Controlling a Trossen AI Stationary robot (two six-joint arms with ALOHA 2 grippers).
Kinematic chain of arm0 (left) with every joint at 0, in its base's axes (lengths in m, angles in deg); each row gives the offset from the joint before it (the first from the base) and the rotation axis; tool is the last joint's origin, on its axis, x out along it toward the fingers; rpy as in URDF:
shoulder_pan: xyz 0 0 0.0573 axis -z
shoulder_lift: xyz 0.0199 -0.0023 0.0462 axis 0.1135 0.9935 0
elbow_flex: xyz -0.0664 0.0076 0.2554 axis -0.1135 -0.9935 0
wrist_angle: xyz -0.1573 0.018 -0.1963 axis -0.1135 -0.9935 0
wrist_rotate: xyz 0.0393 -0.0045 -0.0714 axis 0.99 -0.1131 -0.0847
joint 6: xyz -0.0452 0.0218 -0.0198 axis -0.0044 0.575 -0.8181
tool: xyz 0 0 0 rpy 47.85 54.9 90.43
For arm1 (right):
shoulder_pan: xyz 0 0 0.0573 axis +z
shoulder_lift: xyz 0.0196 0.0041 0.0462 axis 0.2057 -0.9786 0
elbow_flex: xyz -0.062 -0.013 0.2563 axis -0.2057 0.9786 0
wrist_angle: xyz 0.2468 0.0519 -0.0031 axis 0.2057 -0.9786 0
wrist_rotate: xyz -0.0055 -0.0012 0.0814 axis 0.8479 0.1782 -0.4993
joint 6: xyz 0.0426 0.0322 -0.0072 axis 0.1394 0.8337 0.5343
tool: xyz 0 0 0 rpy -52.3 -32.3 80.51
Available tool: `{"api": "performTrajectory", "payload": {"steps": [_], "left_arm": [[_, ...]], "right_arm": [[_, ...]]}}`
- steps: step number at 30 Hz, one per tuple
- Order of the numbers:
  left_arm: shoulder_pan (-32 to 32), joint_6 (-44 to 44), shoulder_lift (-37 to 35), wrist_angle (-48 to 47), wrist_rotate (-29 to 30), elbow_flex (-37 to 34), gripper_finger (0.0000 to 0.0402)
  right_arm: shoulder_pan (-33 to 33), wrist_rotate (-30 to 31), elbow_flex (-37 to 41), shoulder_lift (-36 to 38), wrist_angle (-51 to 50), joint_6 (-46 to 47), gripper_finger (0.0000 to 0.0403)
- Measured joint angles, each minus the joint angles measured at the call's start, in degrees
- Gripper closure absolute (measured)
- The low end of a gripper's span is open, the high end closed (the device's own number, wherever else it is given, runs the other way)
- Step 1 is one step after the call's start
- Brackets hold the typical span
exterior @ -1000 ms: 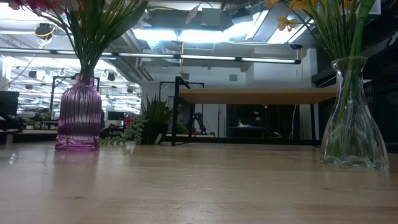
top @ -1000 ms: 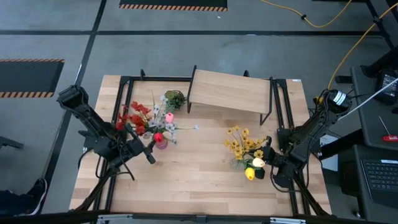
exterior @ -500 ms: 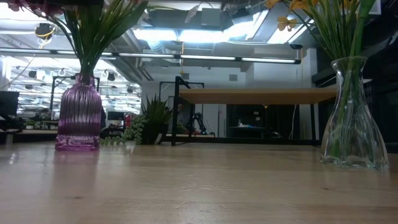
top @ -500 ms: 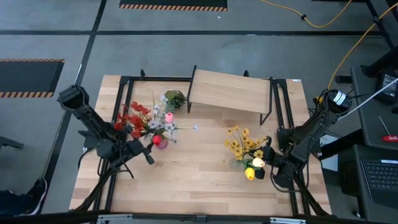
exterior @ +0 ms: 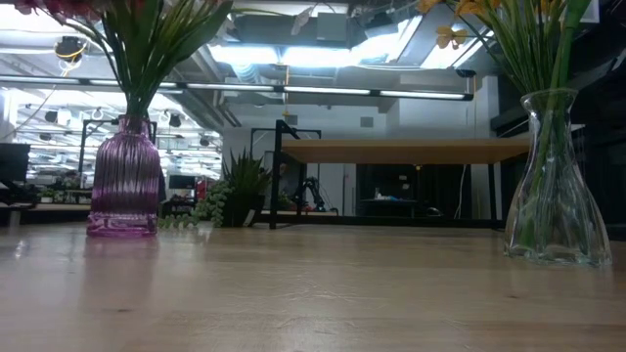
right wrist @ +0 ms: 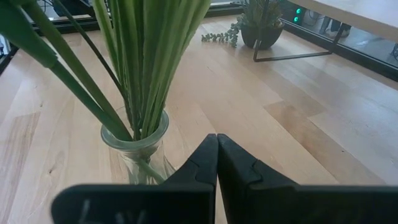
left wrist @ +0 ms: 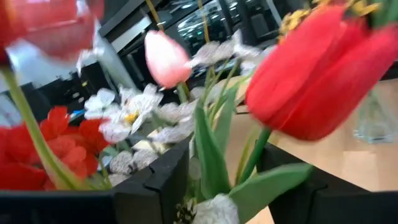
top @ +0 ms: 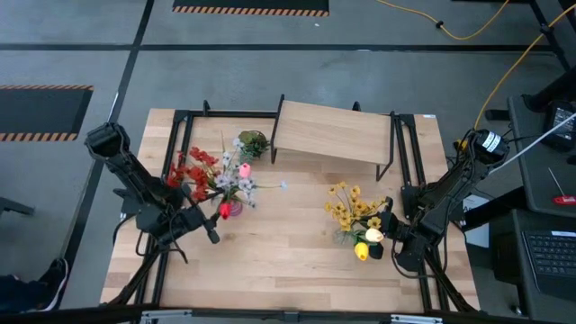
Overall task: Pick and place flowers into a vace then onto a shelf
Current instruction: Put the red flower into the violet vase
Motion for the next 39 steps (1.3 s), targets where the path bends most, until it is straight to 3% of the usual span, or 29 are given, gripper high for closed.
{"api": "performTrajectory", "payload": {"steps": [12, 26, 39], "left_arm": [[5.4, 4.8, 0.0, 0.0, 0.0, 1.4, 0.0209], [1.3, 1.8, 0.0, -0.7, 0.0, -2.0, 0.0210], [4.5, 1.9, 0.0, 0.1, 0.0, -2.4, 0.0210]], "right_arm": [[0.0, 0.0, 0.0, 0.0, 0.0, 0.1, 0.0391], [0.0, 0.1, 0.0, 0.0, 1.3, 0.0, 0.0391], [0.0, 0.1, 0.0, 0.0, 1.4, -0.2, 0.0391]]}}
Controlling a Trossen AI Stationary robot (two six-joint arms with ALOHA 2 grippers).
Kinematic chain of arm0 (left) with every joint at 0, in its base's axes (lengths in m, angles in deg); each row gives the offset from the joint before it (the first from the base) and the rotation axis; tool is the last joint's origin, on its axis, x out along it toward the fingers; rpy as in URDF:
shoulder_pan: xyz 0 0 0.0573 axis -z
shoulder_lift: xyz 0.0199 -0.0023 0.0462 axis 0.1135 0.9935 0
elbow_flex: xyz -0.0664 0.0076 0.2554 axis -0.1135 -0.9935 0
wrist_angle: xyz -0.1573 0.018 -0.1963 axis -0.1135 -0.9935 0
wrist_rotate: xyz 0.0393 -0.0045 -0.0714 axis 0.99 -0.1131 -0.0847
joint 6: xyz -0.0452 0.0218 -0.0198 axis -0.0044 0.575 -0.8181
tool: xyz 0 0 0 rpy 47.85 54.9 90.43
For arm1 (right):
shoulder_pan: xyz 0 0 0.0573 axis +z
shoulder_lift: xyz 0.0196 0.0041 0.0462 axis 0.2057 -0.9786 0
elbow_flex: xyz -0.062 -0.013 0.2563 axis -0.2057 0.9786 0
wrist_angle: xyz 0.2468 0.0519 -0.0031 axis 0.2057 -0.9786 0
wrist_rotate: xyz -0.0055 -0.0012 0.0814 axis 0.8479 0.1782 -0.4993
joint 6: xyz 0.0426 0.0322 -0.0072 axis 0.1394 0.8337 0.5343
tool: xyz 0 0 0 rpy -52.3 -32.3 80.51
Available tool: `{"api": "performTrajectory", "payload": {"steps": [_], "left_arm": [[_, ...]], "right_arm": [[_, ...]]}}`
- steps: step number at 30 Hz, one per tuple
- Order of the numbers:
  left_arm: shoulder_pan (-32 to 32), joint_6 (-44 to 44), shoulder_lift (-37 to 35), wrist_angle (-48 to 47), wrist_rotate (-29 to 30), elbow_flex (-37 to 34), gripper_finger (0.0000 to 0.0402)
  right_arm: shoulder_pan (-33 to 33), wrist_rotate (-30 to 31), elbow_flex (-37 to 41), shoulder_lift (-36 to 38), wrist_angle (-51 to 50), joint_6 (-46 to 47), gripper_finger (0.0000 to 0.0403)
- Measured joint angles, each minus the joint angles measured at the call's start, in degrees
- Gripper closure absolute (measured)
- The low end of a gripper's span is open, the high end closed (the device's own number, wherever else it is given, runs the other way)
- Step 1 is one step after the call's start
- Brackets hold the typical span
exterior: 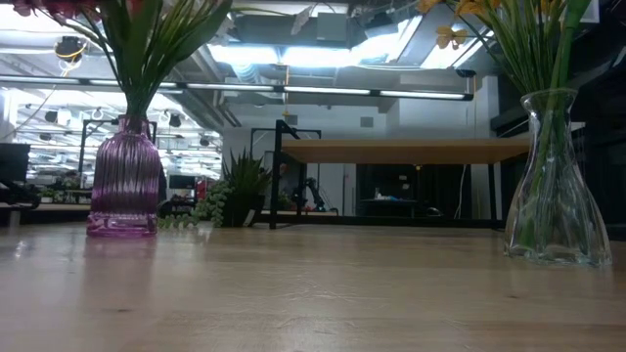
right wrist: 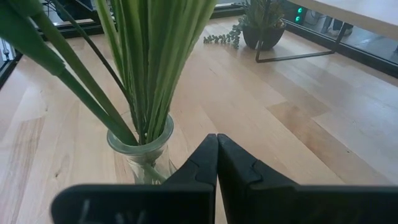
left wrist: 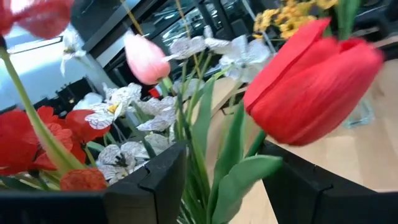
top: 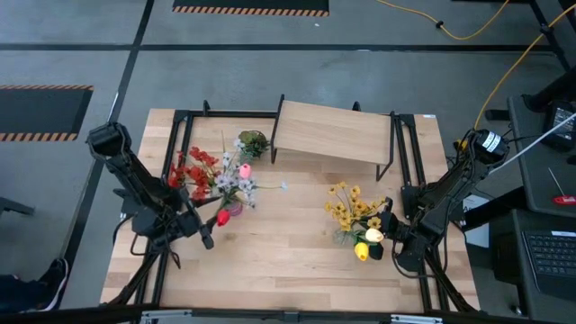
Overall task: Pick and place flowers into a vace then onto a shelf
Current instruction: Put the red flower into the violet vase
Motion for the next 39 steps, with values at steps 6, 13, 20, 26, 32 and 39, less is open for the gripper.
{"api": "performTrajectory", "payload": {"steps": [6, 13, 20, 26, 32, 39], "left_arm": [[2.6, 2.4, 0.0, 0.0, 0.0, 0.9, 0.0210], [2.6, 4.1, 0.0, -0.4, 0.0, 0.9, 0.0210], [1.3, 2.5, 0.0, -0.7, 0.0, -1.2, 0.0210], [0.9, 0.9, 0.0, -0.4, 0.0, -3.0, 0.0210], [2.1, 3.4, 0.0, -0.4, 0.0, -3.0, 0.0210], [5.7, 5.2, 0.0, -0.4, 0.0, -2.9, 0.0210]], "right_arm": [[0.0, 0.0, 0.0, 0.0, 0.1, 0.1, 0.0391], [0.0, 0.0, 0.0, 0.0, 1.4, 0.1, 0.0391], [0.0, 0.0, 0.0, 0.0, 1.7, 0.1, 0.0391], [0.0, 0.0, 0.0, 0.0, 2.1, 0.1, 0.0391], [0.0, 0.0, 0.0, 0.0, 2.0, 0.2, 0.0391], [0.0, 0.1, 0.0, 0.0, 2.1, 0.2, 0.0391]]}}
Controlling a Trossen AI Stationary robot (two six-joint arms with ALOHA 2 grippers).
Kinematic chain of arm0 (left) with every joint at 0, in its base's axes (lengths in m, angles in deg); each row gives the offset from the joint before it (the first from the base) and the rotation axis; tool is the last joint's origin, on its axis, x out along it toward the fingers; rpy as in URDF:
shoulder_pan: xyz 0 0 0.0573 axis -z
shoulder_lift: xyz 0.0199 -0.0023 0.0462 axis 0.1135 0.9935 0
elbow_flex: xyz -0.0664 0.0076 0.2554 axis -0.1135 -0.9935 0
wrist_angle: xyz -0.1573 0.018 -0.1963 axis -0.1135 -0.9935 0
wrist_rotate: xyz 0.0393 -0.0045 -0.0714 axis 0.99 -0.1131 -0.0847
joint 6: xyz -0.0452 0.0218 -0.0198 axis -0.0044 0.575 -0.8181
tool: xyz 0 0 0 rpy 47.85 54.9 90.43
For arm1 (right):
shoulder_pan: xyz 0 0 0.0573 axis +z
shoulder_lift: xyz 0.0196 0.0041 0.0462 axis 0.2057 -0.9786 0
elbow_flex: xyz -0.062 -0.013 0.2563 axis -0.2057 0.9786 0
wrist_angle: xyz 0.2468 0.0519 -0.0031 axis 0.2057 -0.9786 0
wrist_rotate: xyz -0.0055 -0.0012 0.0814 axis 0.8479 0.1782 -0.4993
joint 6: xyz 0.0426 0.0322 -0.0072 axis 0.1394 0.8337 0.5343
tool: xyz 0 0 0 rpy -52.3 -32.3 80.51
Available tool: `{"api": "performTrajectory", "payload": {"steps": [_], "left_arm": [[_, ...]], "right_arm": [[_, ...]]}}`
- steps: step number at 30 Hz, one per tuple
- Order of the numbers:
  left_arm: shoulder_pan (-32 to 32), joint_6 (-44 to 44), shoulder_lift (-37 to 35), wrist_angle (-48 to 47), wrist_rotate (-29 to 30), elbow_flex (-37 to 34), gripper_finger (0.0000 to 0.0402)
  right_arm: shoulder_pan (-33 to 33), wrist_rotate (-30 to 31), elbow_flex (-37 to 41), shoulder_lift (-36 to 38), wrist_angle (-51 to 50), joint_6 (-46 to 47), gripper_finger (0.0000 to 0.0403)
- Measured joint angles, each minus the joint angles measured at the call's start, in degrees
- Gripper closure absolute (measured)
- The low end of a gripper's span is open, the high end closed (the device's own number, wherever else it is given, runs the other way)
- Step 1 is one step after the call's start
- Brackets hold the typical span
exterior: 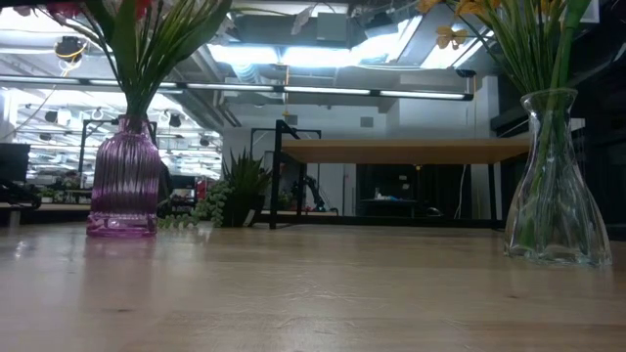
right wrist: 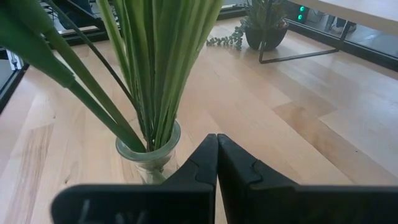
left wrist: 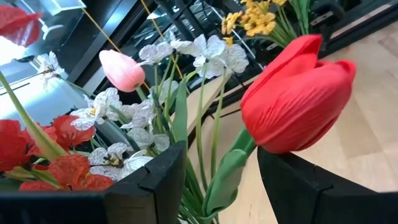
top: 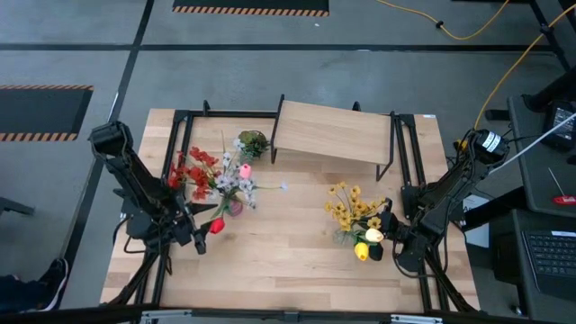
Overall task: Pick and place flowers into a vace then onto a shelf
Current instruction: Put the red flower into the violet vase
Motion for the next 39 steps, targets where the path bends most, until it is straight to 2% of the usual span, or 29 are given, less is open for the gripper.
{"api": "performTrajectory", "payload": {"steps": [14, 28, 33, 39], "left_arm": [[-0.9, 4.5, 0.0, -0.1, 0.0, 0.0, 0.0210], [3.9, -1.7, 0.0, -0.1, 0.0, 0.0, 0.0211], [3.3, -2.5, 0.0, -1.4, 0.0, 0.0, 0.0230], [-0.3, -4.4, 0.0, -4.3, 0.0, 0.0, 0.0259]], "right_arm": [[0.0, 0.1, 0.0, 0.0, 0.5, 0.0, 0.0391], [0.0, 0.1, 0.0, 0.0, 0.5, 0.0, 0.0391], [0.0, 0.1, 0.0, 0.0, 0.6, 0.0, 0.0391], [0.0, 0.1, 0.0, 0.0, 0.6, 0.0, 0.0391]]}}
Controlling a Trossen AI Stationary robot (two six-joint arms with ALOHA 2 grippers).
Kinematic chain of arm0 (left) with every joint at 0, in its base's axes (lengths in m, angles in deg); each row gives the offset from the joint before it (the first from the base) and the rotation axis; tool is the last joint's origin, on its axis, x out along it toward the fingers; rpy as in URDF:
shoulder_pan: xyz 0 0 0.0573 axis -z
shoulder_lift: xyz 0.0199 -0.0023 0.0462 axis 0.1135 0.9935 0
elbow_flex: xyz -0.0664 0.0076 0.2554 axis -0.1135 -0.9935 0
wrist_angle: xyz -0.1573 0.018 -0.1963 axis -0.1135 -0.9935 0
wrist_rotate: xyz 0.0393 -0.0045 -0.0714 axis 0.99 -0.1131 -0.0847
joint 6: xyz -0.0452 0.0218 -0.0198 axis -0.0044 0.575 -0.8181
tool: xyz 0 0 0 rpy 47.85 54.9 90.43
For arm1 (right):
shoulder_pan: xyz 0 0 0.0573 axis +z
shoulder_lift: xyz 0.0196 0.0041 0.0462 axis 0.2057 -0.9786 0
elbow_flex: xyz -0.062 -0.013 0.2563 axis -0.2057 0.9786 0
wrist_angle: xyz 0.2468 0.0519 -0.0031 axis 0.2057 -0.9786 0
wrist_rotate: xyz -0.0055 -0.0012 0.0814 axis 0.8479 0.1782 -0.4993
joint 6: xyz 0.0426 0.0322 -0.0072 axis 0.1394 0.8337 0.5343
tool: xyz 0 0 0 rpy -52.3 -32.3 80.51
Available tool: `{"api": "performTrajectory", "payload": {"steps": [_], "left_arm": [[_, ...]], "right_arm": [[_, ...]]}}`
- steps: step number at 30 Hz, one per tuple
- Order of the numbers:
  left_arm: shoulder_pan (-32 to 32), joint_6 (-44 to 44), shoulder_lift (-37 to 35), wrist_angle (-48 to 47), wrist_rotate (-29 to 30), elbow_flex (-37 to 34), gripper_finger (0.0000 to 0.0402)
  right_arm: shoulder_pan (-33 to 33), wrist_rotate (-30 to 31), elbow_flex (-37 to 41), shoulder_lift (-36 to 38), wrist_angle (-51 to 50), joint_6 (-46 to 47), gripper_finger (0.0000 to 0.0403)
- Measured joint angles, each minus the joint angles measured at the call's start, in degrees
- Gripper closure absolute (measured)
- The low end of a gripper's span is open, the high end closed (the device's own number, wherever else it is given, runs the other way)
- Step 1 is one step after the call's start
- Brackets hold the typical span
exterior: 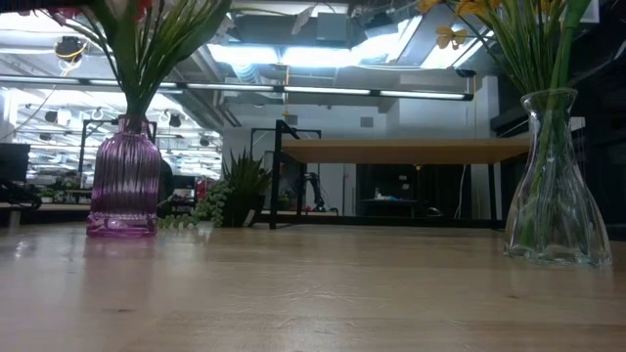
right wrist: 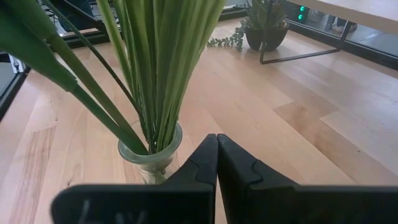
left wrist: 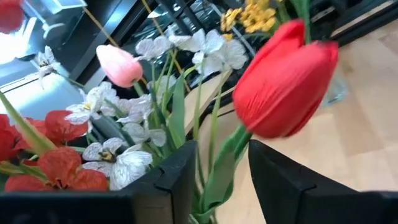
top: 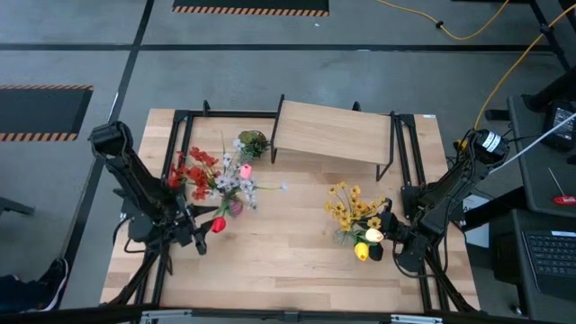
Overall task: Pick and place flowers into a vace then onto a shelf
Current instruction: Put the red flower into the violet vase
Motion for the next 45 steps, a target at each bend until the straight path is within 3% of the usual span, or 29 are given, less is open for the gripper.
{"api": "performTrajectory", "payload": {"steps": [6, 17, 34, 45], "left_arm": [[-4.6, 0.0, 0.0, 0.0, 0.0, 0.0, 0.0286], [-8.1, 1.4, 0.0, 0.0, 0.0, 0.0, 0.0395], [-8.1, 15.0, 0.0, 8.3, 0.0, 0.0, 0.0398], [-8.1, 12.5, 0.0, 11.0, 0.0, 0.0, 0.0398]], "right_arm": [[0.0, 0.0, 0.0, 0.0, 0.0, 0.0, 0.0391], [0.0, 0.0, 0.0, 0.0, 0.0, -0.2, 0.0391], [0.0, 0.0, 0.0, 0.0, -0.1, -0.2, 0.0391], [0.0, 0.0, 0.0, 0.0, -0.1, -0.6, 0.0391]]}}
